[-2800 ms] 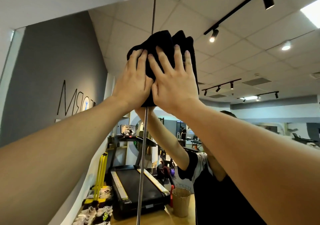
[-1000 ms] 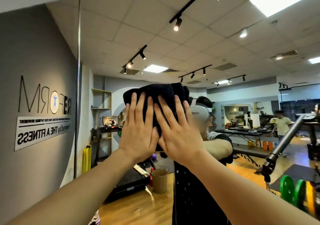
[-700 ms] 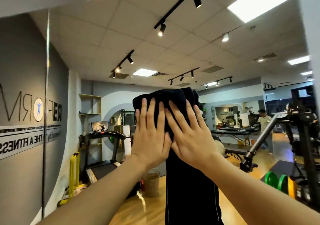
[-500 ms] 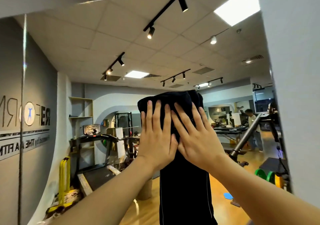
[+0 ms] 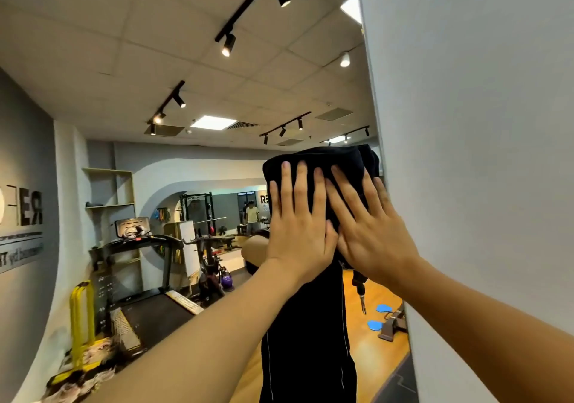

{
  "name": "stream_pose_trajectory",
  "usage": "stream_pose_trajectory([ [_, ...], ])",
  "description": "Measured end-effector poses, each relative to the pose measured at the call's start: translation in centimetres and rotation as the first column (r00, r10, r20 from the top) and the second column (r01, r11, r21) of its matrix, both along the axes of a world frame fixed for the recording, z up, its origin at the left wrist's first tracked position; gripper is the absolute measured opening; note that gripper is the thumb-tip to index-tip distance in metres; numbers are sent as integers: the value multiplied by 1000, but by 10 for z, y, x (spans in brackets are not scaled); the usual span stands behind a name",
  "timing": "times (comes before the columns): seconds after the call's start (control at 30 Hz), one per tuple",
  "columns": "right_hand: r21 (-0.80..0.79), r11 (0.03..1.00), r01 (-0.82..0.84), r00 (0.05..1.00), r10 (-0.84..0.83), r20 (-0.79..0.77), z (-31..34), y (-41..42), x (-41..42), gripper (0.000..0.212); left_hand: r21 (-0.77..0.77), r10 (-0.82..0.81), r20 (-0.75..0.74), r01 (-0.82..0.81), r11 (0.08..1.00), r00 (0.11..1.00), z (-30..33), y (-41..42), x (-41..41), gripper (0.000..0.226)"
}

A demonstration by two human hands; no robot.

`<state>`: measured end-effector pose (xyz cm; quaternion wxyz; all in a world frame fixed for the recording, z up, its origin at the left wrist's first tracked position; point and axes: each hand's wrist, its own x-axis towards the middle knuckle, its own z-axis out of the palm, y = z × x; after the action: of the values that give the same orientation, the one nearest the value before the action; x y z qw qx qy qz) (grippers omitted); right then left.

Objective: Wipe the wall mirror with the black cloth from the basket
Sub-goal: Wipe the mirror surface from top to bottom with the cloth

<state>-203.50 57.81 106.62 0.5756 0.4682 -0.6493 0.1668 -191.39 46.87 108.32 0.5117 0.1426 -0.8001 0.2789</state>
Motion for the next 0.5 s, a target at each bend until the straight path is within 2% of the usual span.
stream_pose_trajectory([
  [0.23, -96, 995, -19, 999, 22, 26, 7, 24, -43, 67, -91, -41, 2, 41, 995, 999, 19, 27, -44, 77],
  [0.3, -58, 997, 41, 998, -39, 43, 19, 22, -50, 70, -111, -55, 2, 55, 992, 998, 32, 27, -49, 76],
  [0.4, 85, 982, 169, 984, -173, 45, 37, 14, -52, 78, -129, -98, -17, 95, 987, 995, 47, 19, -46, 74],
  [0.47, 68, 987, 144, 988, -147, 39, 49, 11, -44, 85, -127, -122, -38, 116, 985, 992, 56, 15, -41, 74],
  [0.5, 12, 995, 100, 994, -101, 48, 56, 9, -37, 81, -123, -124, -47, 117, 985, 991, 61, 14, -39, 74],
])
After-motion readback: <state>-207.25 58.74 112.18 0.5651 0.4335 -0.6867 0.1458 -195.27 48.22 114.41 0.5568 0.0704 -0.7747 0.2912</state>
